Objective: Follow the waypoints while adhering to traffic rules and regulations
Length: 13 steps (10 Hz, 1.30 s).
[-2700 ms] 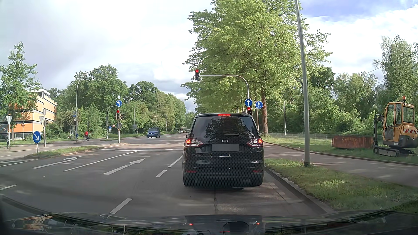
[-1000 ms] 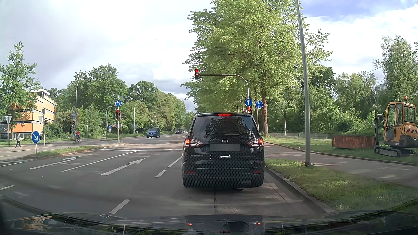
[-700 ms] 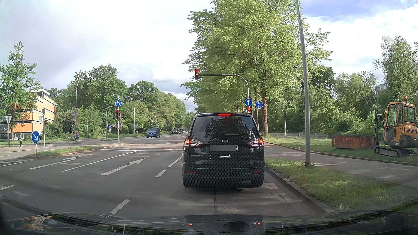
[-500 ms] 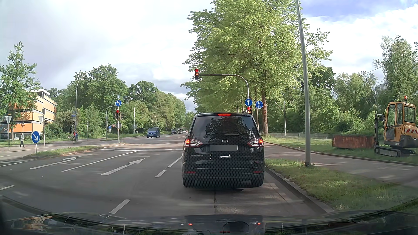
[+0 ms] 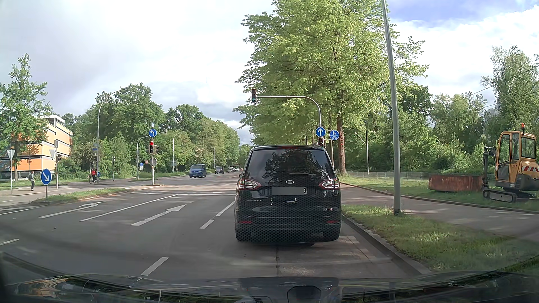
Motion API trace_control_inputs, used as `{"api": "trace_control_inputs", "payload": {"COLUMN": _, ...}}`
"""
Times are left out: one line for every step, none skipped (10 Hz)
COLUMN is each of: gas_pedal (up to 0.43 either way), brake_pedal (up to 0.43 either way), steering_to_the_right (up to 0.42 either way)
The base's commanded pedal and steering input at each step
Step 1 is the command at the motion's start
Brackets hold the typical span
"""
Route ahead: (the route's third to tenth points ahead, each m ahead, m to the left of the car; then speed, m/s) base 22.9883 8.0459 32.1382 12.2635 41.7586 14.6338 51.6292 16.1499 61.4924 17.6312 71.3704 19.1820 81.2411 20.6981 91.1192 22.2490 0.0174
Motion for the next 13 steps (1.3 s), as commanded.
{"api": "trace_control_inputs", "payload": {"gas_pedal": 0.0, "brake_pedal": 0.171, "steering_to_the_right": 0.007}}
{"api": "trace_control_inputs", "payload": {"gas_pedal": 0.0, "brake_pedal": 0.171, "steering_to_the_right": 0.007}}
{"api": "trace_control_inputs", "payload": {"gas_pedal": 0.0, "brake_pedal": 0.171, "steering_to_the_right": 0.007}}
{"api": "trace_control_inputs", "payload": {"gas_pedal": 0.0, "brake_pedal": 0.165, "steering_to_the_right": 0.007}}
{"api": "trace_control_inputs", "payload": {"gas_pedal": 0.0, "brake_pedal": 0.171, "steering_to_the_right": 0.007}}
{"api": "trace_control_inputs", "payload": {"gas_pedal": 0.0, "brake_pedal": 0.171, "steering_to_the_right": 0.007}}
{"api": "trace_control_inputs", "payload": {"gas_pedal": 0.0, "brake_pedal": 0.171, "steering_to_the_right": 0.007}}
{"api": "trace_control_inputs", "payload": {"gas_pedal": 0.0, "brake_pedal": 0.171, "steering_to_the_right": 0.007}}
{"api": "trace_control_inputs", "payload": {"gas_pedal": 0.0, "brake_pedal": 0.171, "steering_to_the_right": 0.007}}
{"api": "trace_control_inputs", "payload": {"gas_pedal": 0.0, "brake_pedal": 0.171, "steering_to_the_right": 0.007}}
{"api": "trace_control_inputs", "payload": {"gas_pedal": 0.0, "brake_pedal": 0.171, "steering_to_the_right": 0.007}}
{"api": "trace_control_inputs", "payload": {"gas_pedal": 0.0, "brake_pedal": 0.165, "steering_to_the_right": 0.007}}
{"api": "trace_control_inputs", "payload": {"gas_pedal": 0.0, "brake_pedal": 0.171, "steering_to_the_right": 0.007}}
